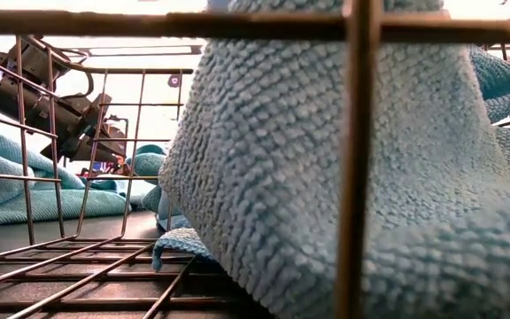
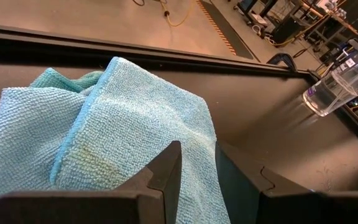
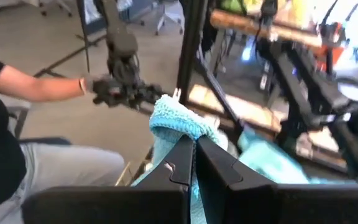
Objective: Sort microfiber towel by color & place in baskets
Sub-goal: Put the blue towel into the left wire basket
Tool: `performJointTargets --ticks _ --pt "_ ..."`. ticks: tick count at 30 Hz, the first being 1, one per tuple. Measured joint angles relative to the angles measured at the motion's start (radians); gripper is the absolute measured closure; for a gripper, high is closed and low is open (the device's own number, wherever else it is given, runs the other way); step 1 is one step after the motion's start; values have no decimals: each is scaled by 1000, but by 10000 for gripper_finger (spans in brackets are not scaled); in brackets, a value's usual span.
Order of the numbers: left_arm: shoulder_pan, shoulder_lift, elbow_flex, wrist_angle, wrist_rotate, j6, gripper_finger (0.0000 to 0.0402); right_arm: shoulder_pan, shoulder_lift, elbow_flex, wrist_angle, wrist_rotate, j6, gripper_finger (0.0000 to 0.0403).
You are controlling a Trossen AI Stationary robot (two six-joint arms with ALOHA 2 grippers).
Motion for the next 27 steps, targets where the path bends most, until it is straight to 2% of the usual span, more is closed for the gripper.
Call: performJointTargets --ticks 4,11,20,27 --pt "0 0 0 0 0 11 318 -8 31 -1 -7 -6 35 394" --pt "0 2 0 -1 0 22 318 3 51 -2 121 -146 10 394" --pt "0 3 0 -2 0 24 318 3 30 -2 244 -160 -77 394" --pt "0 4 0 -2 0 23 318 3 29 -2 288 -160 -78 394"
